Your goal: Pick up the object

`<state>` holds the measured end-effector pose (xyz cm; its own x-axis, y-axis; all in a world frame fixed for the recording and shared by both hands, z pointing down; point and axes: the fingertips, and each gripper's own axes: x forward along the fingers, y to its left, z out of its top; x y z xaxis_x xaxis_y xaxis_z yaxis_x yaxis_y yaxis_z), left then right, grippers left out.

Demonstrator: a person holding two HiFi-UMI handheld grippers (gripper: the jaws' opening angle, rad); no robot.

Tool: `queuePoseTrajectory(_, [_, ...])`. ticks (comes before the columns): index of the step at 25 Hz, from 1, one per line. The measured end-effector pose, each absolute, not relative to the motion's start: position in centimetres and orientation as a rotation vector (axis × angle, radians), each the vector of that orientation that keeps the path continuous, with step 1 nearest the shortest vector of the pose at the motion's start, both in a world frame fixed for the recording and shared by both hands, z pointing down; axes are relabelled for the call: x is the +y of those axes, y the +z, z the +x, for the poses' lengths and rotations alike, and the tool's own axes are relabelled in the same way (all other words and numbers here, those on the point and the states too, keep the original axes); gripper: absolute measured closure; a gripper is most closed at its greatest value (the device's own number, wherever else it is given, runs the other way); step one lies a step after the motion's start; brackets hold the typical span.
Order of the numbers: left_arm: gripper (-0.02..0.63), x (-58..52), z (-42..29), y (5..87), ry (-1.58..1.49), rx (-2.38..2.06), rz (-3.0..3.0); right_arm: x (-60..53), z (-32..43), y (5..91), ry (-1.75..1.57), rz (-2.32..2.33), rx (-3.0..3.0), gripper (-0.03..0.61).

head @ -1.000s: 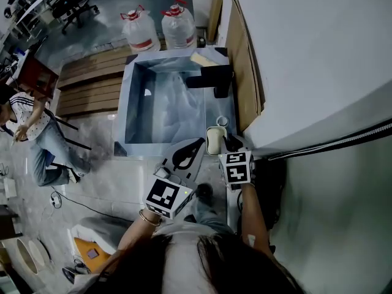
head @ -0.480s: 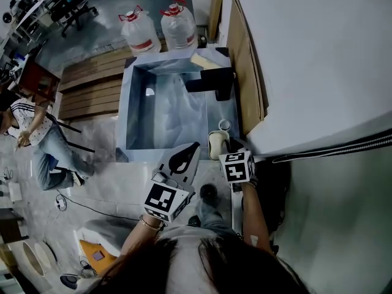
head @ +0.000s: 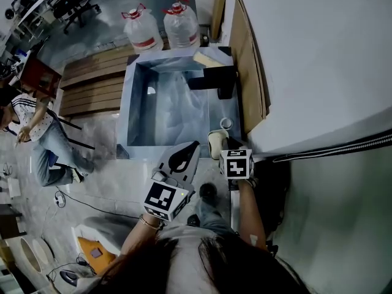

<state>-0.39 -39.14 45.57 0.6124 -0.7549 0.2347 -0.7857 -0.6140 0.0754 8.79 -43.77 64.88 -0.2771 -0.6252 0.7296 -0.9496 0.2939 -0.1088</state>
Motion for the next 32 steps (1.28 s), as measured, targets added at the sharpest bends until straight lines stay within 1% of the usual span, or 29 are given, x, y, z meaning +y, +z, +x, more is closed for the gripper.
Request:
queuePoseTrajectory(2, [0.604,-38.8,-0.7,45.6,0.269,-1.294,2.661,-43.7,8.8,64.7,0.756,1.437,-2.003,0.545])
queuePoseTrajectory(14, [0.604,-36.4,-1.9,44.6,0.248,-1.337,2.663,-42.0,9.8,63.1,0.810,1.539,-2.022,0.545])
queuePoseTrajectory(32, [0.604,-30.2,-2.8,41.9,0.154,-1.363,2.710,-36.7,10.1,56.4,0.706,1.642,-2.107,0.545])
